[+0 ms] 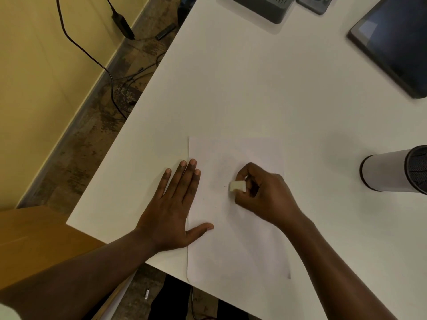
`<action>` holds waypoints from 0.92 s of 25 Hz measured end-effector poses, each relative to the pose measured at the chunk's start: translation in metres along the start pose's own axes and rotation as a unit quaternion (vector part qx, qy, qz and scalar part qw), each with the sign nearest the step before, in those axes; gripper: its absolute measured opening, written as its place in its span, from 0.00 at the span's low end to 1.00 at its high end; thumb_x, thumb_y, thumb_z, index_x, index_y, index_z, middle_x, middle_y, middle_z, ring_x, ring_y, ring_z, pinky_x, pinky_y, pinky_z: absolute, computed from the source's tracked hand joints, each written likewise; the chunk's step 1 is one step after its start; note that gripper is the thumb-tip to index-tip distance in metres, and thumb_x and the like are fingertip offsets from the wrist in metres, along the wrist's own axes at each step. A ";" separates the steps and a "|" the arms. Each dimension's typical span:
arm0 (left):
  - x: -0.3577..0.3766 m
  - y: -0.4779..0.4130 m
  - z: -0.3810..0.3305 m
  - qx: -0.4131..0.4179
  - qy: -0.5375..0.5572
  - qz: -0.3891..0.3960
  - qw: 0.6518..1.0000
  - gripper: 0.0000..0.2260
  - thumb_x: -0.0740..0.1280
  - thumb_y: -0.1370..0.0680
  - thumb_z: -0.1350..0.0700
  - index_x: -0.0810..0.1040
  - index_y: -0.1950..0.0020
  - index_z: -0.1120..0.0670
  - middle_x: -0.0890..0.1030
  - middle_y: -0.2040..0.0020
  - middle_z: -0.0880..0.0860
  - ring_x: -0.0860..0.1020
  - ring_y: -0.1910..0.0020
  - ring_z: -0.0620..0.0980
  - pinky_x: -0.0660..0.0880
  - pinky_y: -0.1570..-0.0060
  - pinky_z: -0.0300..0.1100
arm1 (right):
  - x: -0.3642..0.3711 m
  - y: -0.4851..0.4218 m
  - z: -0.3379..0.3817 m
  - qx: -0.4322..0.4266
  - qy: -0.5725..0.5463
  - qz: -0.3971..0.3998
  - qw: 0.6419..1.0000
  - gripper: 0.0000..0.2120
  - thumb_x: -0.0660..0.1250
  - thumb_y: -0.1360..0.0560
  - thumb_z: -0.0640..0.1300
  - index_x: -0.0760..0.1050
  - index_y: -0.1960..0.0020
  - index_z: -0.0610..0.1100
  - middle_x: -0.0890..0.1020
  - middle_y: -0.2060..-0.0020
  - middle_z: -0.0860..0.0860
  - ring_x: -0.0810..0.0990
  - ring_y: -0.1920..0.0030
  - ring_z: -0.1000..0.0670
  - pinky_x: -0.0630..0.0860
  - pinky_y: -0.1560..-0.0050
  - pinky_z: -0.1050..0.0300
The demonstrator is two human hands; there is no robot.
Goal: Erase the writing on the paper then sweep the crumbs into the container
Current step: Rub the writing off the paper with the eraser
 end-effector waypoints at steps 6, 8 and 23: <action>-0.001 0.000 0.000 -0.001 0.009 0.002 1.000 0.51 0.54 0.22 0.25 0.47 0.14 0.63 0.46 0.13 0.62 0.47 0.13 0.62 0.54 0.17 0.64 | 0.006 0.005 0.000 0.041 -0.001 -0.067 0.997 0.12 0.75 0.30 0.45 0.73 0.53 0.52 0.77 0.72 0.54 0.75 0.72 0.54 0.73 0.70 0.59; -0.001 0.000 0.000 -0.002 0.010 0.002 1.000 0.51 0.54 0.22 0.25 0.47 0.15 0.63 0.46 0.13 0.62 0.47 0.13 0.62 0.55 0.17 0.65 | 0.001 0.003 0.000 0.033 0.009 -0.036 0.999 0.12 0.76 0.30 0.47 0.73 0.53 0.53 0.78 0.72 0.54 0.75 0.72 0.54 0.75 0.70 0.57; -0.001 0.000 0.000 -0.001 0.005 0.005 1.000 0.52 0.54 0.22 0.24 0.47 0.15 0.63 0.46 0.13 0.62 0.47 0.13 0.62 0.54 0.17 0.64 | 0.016 0.015 0.011 0.071 0.034 -0.116 0.990 0.11 0.74 0.27 0.48 0.72 0.51 0.48 0.77 0.73 0.53 0.76 0.72 0.53 0.72 0.71 0.57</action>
Point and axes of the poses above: each hand's wrist, its own y-axis away from the middle knuckle, its own x-axis out of the palm, z = x × y, the point moved 3 cm from there along -y, towards the middle knuckle
